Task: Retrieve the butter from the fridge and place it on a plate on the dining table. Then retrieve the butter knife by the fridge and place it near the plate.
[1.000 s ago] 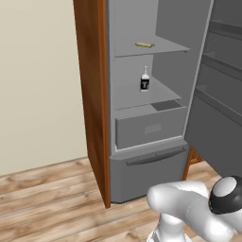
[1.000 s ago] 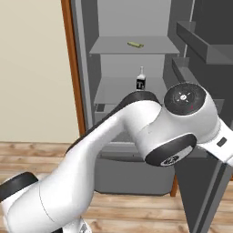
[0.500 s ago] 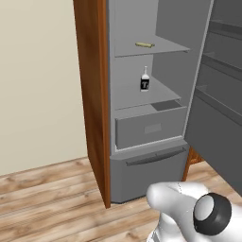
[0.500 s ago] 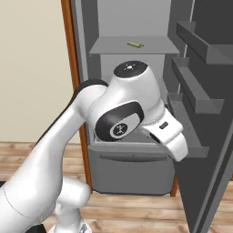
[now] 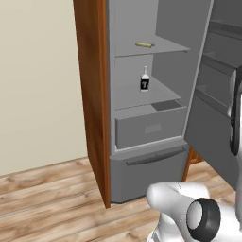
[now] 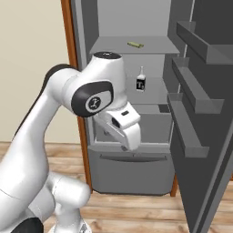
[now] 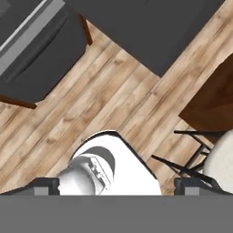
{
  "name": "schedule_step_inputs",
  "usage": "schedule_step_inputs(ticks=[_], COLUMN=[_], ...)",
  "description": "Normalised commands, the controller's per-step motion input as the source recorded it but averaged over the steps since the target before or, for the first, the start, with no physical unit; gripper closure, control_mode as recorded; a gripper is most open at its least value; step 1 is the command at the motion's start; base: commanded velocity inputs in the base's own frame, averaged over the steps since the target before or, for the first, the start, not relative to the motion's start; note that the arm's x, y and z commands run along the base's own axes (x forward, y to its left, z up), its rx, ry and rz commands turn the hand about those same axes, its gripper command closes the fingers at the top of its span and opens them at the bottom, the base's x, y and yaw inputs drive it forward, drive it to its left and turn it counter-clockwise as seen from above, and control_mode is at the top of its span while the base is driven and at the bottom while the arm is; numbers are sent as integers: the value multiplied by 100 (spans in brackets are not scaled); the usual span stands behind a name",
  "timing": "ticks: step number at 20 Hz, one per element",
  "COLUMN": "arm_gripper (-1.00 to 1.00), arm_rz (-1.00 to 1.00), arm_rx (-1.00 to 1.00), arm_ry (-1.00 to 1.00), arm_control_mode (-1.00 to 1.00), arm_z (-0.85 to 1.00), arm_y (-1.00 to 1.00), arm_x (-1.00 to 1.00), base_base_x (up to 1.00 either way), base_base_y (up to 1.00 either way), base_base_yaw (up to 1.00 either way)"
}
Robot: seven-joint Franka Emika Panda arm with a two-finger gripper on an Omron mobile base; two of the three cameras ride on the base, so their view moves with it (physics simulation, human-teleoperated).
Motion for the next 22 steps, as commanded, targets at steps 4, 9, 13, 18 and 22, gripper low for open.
schedule_step_inputs(ticks=[4, 9, 13, 18, 22], arm_gripper=[-100, -100, -100, -100, -100], arm_rz=[17, 29, 58, 59, 36], arm_rx=[24, 21, 18, -16, -31], arm_ry=[28, 23, 29, 12, -31], arm_control_mode=[-100, -100, -100, -100, -100], arm_z=[-3, -32, -39, -47, -22], arm_y=[100, 100, 87, 82, 43], arm_x=[42, 84, 96, 54, 6], base_base_x=[0, 0, 0, 0, 0], base_base_y=[0, 0, 0, 0, 0], base_base_yaw=[0, 0, 0, 0, 0])
